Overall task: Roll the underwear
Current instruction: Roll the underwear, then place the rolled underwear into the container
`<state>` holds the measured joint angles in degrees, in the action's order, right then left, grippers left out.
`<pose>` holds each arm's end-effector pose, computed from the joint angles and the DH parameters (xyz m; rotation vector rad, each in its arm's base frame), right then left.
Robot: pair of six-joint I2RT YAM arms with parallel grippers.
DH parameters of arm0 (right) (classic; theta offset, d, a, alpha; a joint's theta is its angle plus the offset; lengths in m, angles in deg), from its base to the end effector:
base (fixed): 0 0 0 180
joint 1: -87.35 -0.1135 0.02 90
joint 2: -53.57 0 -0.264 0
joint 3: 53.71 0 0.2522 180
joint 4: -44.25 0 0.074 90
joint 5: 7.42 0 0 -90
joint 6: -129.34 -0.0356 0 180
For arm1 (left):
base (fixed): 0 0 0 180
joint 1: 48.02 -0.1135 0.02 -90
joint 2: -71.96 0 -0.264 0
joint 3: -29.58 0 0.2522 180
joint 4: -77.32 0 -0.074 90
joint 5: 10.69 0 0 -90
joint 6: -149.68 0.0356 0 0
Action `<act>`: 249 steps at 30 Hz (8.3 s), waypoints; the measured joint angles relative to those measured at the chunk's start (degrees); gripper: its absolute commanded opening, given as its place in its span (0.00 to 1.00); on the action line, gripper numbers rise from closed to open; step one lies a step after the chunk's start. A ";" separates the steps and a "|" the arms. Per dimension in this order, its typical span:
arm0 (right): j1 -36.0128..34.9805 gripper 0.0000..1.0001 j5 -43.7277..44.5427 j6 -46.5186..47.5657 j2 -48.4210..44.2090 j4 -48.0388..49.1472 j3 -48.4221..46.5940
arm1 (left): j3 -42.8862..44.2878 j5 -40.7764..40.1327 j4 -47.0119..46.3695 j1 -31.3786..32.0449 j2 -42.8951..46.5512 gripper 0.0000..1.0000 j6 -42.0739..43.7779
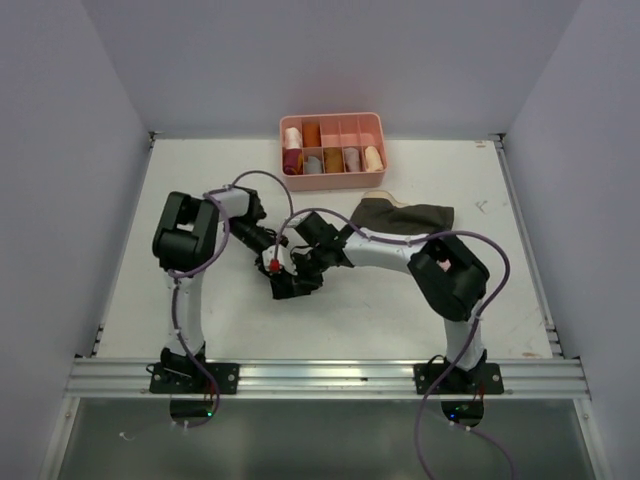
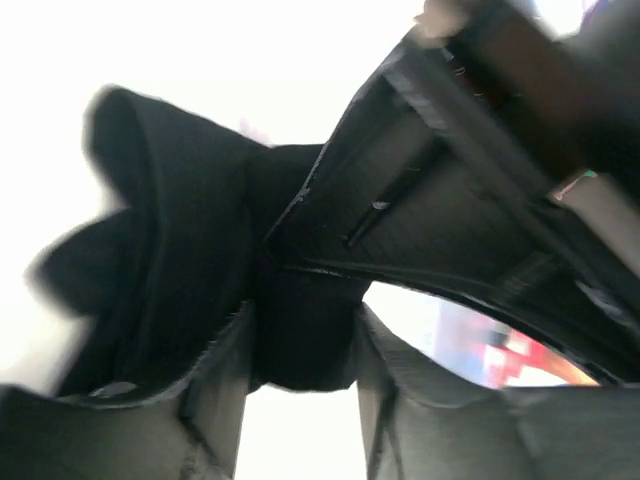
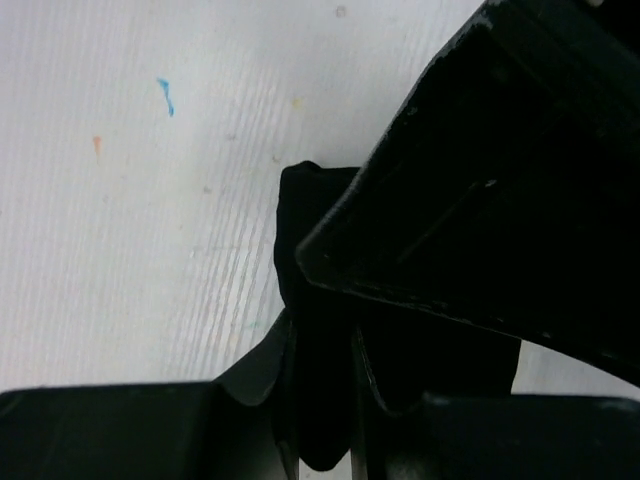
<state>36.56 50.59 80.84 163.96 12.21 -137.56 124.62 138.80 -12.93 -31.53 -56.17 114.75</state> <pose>0.2331 0.3156 0.1594 -1.9698 1.6092 0.7821 0.3215 -0.1272 0.1061 -1.1198 -2.2736 1.5913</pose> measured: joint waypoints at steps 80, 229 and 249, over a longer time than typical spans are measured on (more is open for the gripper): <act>15.23 0.69 -37.77 -15.65 36.13 -50.03 -43.60 | -45.53 -34.10 -63.56 18.53 47.50 0.00 6.51; 17.84 0.00 68.13 -21.00 33.48 11.30 -68.41 | -19.19 -29.22 -53.24 -19.41 61.16 1.00 -48.11; 21.66 0.00 66.47 -21.40 46.01 33.03 -70.51 | -28.20 -29.46 -53.90 -19.41 66.77 1.00 -54.71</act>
<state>58.22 117.06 59.44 209.97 45.23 -208.07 96.42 109.33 -66.83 -50.94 10.60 60.04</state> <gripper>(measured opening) 0.329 0.997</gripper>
